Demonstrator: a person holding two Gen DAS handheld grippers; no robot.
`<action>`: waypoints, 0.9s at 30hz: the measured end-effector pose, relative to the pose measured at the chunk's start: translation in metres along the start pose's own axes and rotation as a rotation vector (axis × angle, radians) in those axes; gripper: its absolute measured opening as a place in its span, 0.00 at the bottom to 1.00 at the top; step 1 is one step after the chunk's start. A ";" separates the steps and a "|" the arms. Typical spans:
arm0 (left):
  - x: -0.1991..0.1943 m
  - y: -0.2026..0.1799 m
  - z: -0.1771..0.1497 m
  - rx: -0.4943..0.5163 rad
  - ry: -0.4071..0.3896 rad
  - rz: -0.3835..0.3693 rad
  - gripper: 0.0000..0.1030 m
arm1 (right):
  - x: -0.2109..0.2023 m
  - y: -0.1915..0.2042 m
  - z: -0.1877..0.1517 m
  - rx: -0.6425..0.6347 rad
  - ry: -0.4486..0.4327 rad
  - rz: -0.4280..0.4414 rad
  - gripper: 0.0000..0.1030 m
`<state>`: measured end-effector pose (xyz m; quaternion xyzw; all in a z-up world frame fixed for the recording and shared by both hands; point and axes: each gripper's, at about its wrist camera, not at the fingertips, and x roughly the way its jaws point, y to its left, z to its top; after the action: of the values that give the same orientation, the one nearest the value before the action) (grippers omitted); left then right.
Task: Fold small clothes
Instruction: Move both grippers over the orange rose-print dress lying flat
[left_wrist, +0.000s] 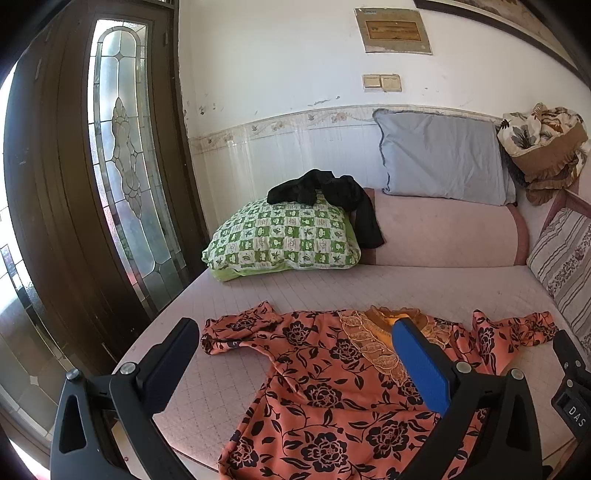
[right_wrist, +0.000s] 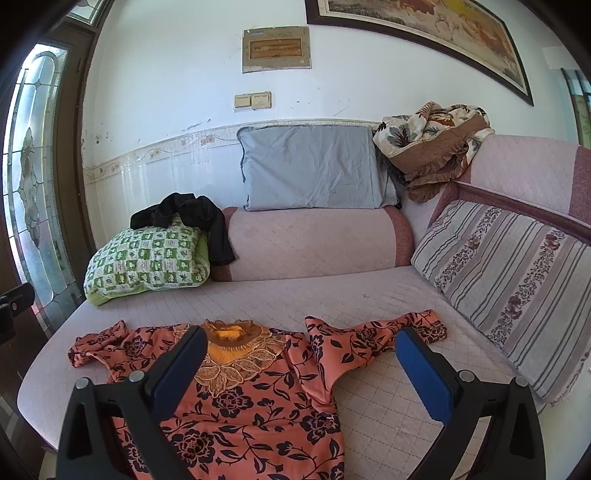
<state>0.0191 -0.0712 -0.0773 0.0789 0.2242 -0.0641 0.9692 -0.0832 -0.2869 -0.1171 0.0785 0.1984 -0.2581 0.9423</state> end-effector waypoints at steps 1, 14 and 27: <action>0.000 -0.001 0.000 0.000 0.001 -0.001 1.00 | 0.000 0.000 0.000 0.000 0.000 -0.001 1.00; 0.027 -0.024 -0.002 0.025 0.034 -0.019 1.00 | 0.021 -0.003 -0.003 -0.005 0.027 -0.013 1.00; 0.205 -0.059 -0.070 -0.005 0.384 -0.118 1.00 | 0.123 -0.075 -0.023 0.251 0.131 0.185 1.00</action>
<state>0.1629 -0.1345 -0.2383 0.0742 0.4095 -0.1041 0.9033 -0.0330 -0.4011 -0.1919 0.2303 0.2173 -0.1872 0.9299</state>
